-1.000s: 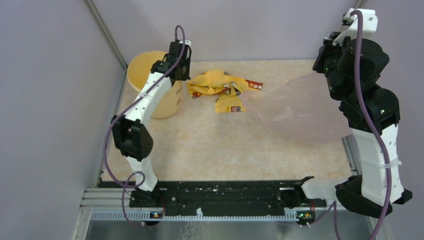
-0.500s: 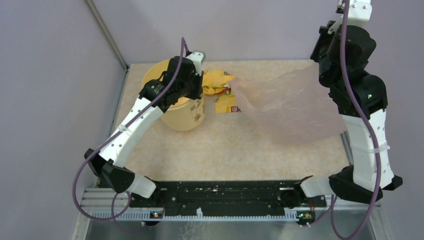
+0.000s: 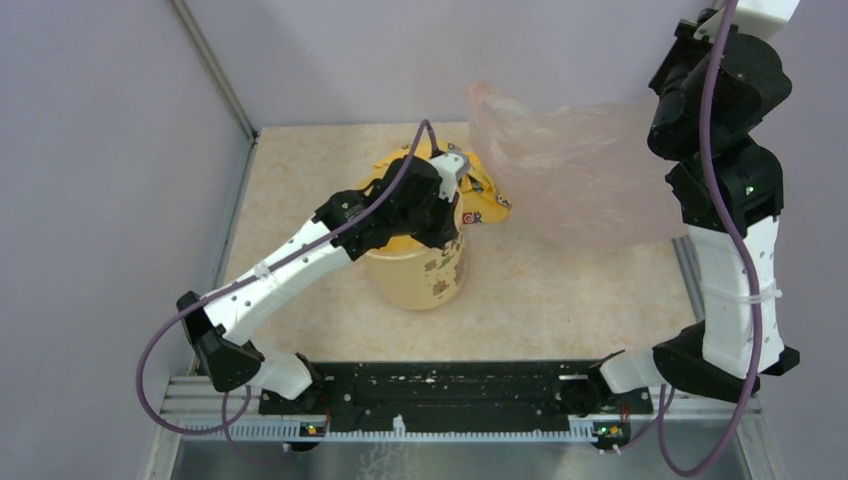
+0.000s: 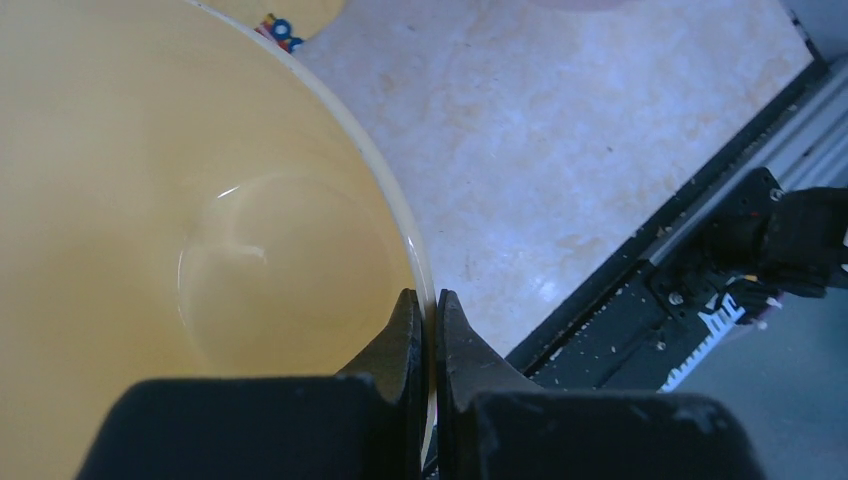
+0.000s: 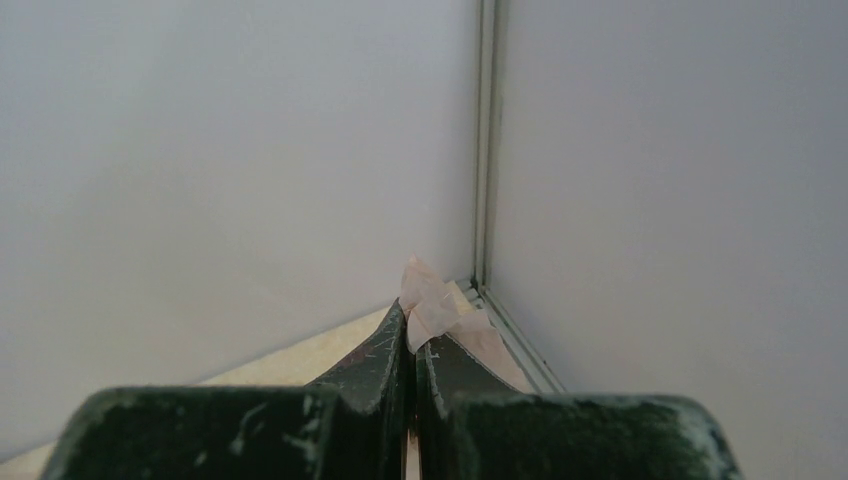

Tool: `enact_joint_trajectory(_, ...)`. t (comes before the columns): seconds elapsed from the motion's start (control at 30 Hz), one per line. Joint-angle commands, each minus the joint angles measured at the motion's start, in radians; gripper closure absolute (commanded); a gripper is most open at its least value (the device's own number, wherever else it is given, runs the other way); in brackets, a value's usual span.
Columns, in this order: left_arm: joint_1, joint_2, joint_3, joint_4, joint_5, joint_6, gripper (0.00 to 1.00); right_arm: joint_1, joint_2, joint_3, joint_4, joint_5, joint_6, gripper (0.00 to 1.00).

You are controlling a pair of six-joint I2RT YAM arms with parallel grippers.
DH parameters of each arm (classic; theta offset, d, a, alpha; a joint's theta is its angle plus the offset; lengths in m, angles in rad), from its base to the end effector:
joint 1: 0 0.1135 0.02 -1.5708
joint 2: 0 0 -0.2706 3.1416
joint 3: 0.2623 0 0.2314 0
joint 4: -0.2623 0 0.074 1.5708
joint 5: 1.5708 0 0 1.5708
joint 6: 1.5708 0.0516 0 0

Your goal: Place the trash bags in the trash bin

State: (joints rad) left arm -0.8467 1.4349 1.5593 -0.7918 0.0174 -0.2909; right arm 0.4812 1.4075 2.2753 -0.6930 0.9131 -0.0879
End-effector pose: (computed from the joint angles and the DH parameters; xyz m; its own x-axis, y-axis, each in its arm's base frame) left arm 0.1956 -0.2226 0.3911 -0.6102 0.2571 -0.7493 0.6086 0.7577 -0.2356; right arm 0.1773 0.0465 0.6081 0.1178 0.0009 -0.9930 0.4199 0.9062 0.0507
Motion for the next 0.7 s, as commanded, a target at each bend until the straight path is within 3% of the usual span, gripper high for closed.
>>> enact_joint_trajectory(0.0,-0.098,-0.007,0.015,0.139,0.003,-0.014,1.00,-0.005,-0.022,0.033,0.101,-0.018,-0.020,1.00)
enact_joint_trajectory(0.43,-0.261,0.104,0.000,0.249,-0.114,-0.026,1.00,-0.005,-0.031,0.027,0.109,-0.213,0.037,1.00)
enact_joint_trajectory(0.67,-0.287,0.107,-0.083,0.352,-0.159,0.050,0.91,-0.005,-0.040,0.030,0.119,-0.281,0.050,1.00)
